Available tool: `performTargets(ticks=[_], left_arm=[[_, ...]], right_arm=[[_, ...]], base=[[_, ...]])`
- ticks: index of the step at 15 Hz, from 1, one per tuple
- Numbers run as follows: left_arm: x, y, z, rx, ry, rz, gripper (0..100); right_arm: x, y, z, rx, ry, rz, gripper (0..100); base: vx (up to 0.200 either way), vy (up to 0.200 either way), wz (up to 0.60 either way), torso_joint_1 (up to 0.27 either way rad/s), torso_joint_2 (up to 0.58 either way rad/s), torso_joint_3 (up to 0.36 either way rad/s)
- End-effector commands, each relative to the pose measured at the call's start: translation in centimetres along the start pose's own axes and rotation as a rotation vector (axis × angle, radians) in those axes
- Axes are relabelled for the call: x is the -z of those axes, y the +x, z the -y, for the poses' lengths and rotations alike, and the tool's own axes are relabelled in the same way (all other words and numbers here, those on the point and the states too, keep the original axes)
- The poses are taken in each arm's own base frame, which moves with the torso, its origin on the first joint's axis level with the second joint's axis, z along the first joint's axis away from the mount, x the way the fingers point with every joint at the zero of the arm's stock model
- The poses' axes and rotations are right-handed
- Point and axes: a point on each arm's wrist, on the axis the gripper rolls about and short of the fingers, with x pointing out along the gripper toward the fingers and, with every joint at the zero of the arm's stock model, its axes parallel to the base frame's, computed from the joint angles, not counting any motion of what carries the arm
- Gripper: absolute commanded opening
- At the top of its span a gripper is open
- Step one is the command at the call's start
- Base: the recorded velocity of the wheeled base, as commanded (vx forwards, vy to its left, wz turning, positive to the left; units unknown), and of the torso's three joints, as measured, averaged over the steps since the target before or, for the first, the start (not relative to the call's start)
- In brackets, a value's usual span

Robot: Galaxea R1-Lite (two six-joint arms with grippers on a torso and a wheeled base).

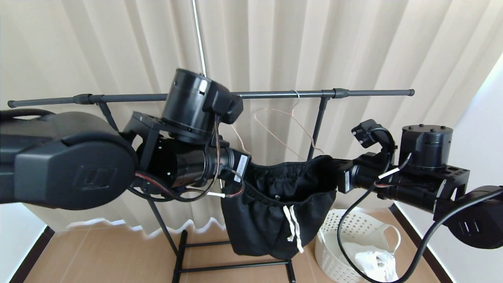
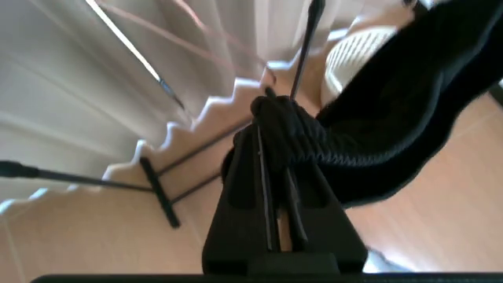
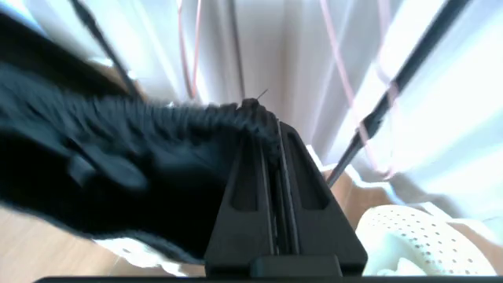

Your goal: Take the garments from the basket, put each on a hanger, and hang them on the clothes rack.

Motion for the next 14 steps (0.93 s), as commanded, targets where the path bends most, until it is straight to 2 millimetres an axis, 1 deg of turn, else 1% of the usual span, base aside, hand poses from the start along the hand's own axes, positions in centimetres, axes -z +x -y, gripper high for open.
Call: performTargets(ticks=[1,2,3,5,7,9,10,11,12,13,14], left_arm=[[2.5,1.7,0.5,-0.002,0.030,-0.091,100],[3.2,2.4,0.7,-0.002,0.028,-0.098,100],[3.3,2.6,0.8,-0.002,0.021,-0.084,100],[3.3,2.5,0.7,0.000,0.018,-0.080,100],[3.2,2.5,-0.3,0.035,-0.008,-0.081,100],[4.1,1.4,-1.2,0.130,-0.022,-0.100,100],[4.3,0.8,-1.8,0.184,-0.034,-0.102,100],[4.3,0.8,-1.8,0.184,-0.034,-0.102,100],[4.2,0.2,-3.5,0.290,-0.086,-0.088,100],[4.0,0.4,-4.0,0.294,-0.099,-0.083,100],[3.0,1.8,-4.7,0.250,-0.143,-0.076,100]], right_arm=[[-1.0,-0.9,0.6,0.023,0.000,0.040,0],[-1.1,-1.0,0.9,0.034,-0.002,0.046,0],[-1.4,-1.3,1.3,0.047,-0.003,0.057,0],[-1.7,-1.6,1.3,0.050,-0.004,0.069,0],[-1.8,-1.7,1.4,0.055,-0.003,0.073,0],[-2.0,-1.6,2.4,0.078,0.004,0.077,0],[-1.9,-1.5,2.4,0.080,0.005,0.074,0],[-1.9,-1.5,2.4,0.080,0.005,0.074,0],[-1.8,-1.6,2.3,0.077,0.005,0.071,0],[-1.7,-1.7,2.2,0.072,0.004,0.067,0],[-1.6,-1.7,1.4,0.051,-0.002,0.064,0]], base=[[0.000,0.000,0.00,0.000,0.00,0.000],[0.000,0.000,0.00,0.000,0.00,0.000],[0.000,0.000,0.00,0.000,0.00,0.000],[0.000,0.000,0.00,0.000,0.00,0.000],[0.000,0.000,0.00,0.000,0.00,0.000],[0.000,0.000,0.00,0.000,0.00,0.000],[0.000,0.000,0.00,0.000,0.00,0.000],[0.000,0.000,0.00,0.000,0.00,0.000],[0.000,0.000,0.00,0.000,0.00,0.000],[0.000,0.000,0.00,0.000,0.00,0.000],[0.000,0.000,0.00,0.000,0.00,0.000]])
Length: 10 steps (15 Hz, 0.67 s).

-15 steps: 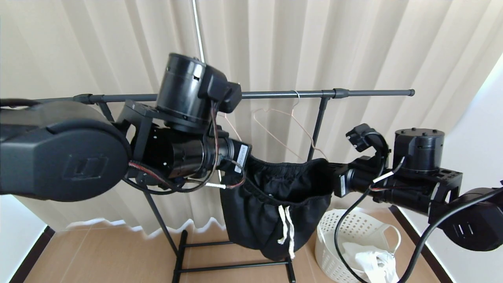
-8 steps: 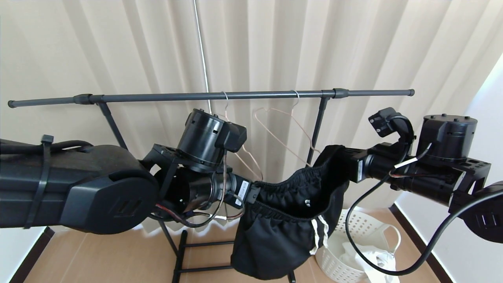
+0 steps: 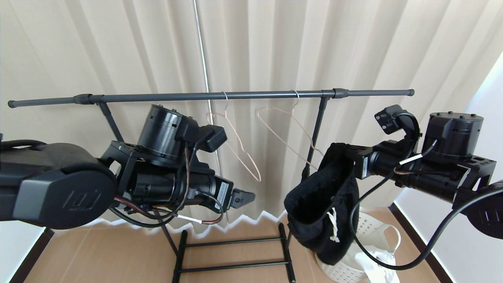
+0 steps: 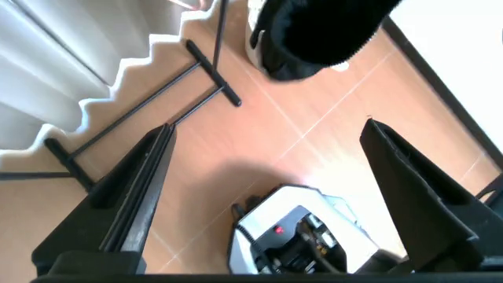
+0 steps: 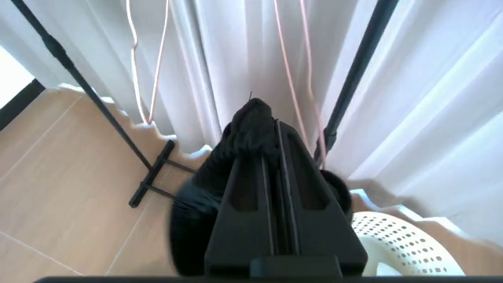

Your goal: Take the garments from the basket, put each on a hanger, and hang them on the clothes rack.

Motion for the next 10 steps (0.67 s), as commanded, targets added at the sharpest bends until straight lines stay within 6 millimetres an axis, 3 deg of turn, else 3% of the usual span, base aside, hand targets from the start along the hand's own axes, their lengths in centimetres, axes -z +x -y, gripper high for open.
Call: performTargets(ticks=[1,2,3,5,7,10], left_arm=[[-2.2,1.7,-1.6,-0.087,-0.091,0.044,100],[-2.3,1.8,-1.7,-0.091,-0.095,0.046,100],[-3.5,4.9,-2.3,-0.195,-0.150,0.060,100],[-4.2,7.3,-2.7,-0.268,-0.175,0.072,100],[-5.2,11.3,-3.6,-0.392,-0.186,0.100,100],[-6.1,13.9,-4.1,-0.453,-0.209,0.145,100]], right_arm=[[0.2,-0.2,-1.4,-0.042,-0.011,-0.005,0],[0.2,-0.2,-1.4,-0.043,-0.011,-0.005,0],[0.3,-0.7,-2.6,-0.078,-0.022,-0.009,0],[0.3,-1.2,-3.5,-0.104,-0.031,-0.006,0],[0.4,-2.2,-4.4,-0.136,-0.092,0.000,0],[1.0,-2.3,-5.7,-0.181,-0.138,-0.012,0]], base=[[0.000,0.000,0.00,0.000,0.00,0.000],[0.000,0.000,0.00,0.000,0.00,0.000],[0.000,0.000,0.00,0.000,0.00,0.000],[0.000,0.000,0.00,0.000,0.00,0.000],[0.000,0.000,0.00,0.000,0.00,0.000],[0.000,0.000,0.00,0.000,0.00,0.000]])
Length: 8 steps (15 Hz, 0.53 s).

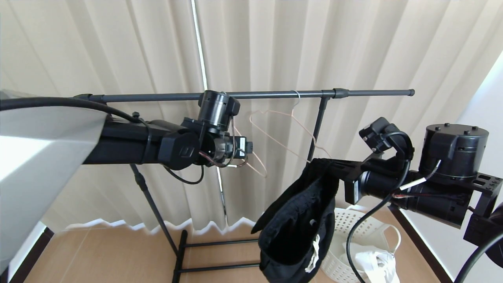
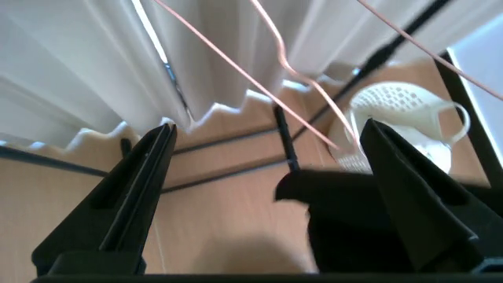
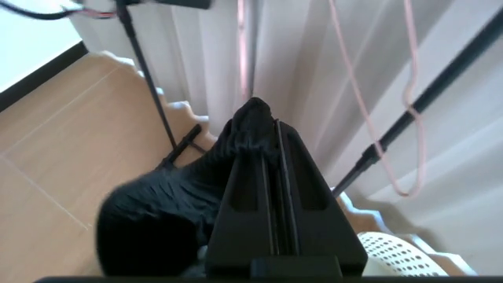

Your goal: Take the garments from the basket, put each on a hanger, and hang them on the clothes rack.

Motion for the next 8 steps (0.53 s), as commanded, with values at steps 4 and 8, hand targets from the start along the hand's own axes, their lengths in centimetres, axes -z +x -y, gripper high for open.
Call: performTargets(ticks=[4,8], left_arm=[[0.7,5.8,1.5,-0.081,-0.050,0.035,100],[0.4,7.0,2.0,-0.094,-0.059,0.057,100]], right_arm=[[0.1,-0.2,-1.0,-0.032,-0.014,0.000,0],[0.0,-0.3,-1.0,-0.031,-0.015,0.008,0]], base=[[0.000,0.000,0.00,0.000,0.00,0.000],[0.000,0.000,0.00,0.000,0.00,0.000]])
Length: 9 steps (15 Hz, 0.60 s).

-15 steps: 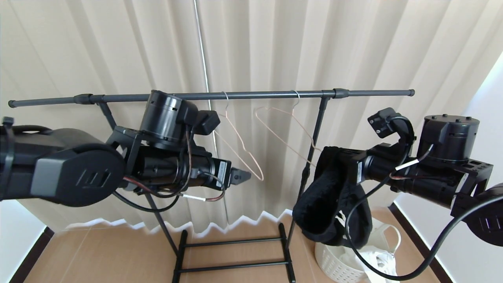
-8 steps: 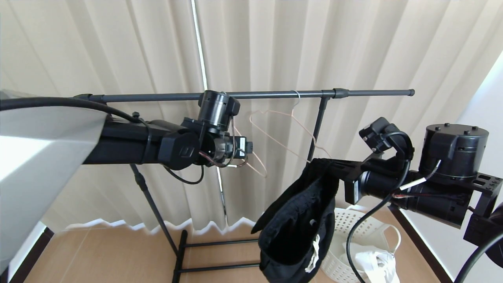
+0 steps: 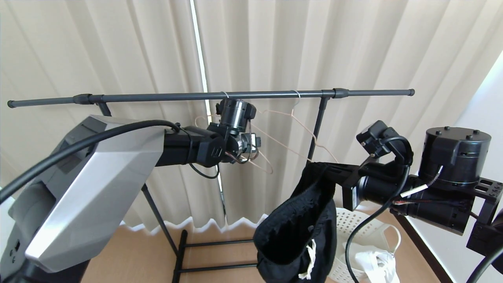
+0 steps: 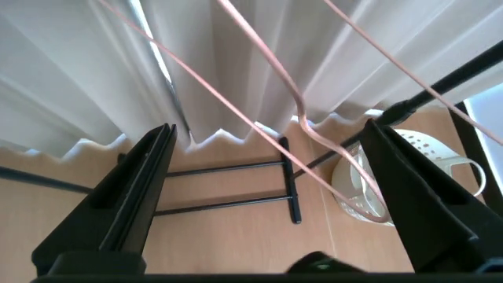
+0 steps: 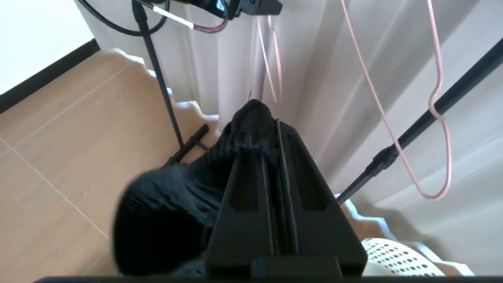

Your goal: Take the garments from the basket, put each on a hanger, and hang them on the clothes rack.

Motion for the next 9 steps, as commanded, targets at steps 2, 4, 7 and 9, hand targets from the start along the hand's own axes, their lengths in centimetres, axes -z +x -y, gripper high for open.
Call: performTargets(ticks=[2,4,7,9], left_arm=[[1.2,1.8,0.5,-0.046,0.012,-0.008,100],[1.8,2.7,0.5,-0.069,0.016,-0.011,100],[2.0,3.1,-0.3,-0.109,0.020,-0.026,100],[2.1,3.0,-0.5,-0.133,0.023,-0.027,100]], right_arm=[[0.0,0.0,0.0,-0.001,-0.001,0.002,0],[-0.1,0.0,0.0,-0.001,-0.001,0.002,0],[-0.1,0.0,0.0,-0.001,-0.001,0.002,0],[0.0,0.0,0.0,-0.001,0.000,0.001,0]], base=[[0.000,0.000,0.00,0.000,0.00,0.000],[0.000,0.000,0.00,0.000,0.00,0.000],[0.000,0.000,0.00,0.000,0.00,0.000],[0.000,0.000,0.00,0.000,0.00,0.000]])
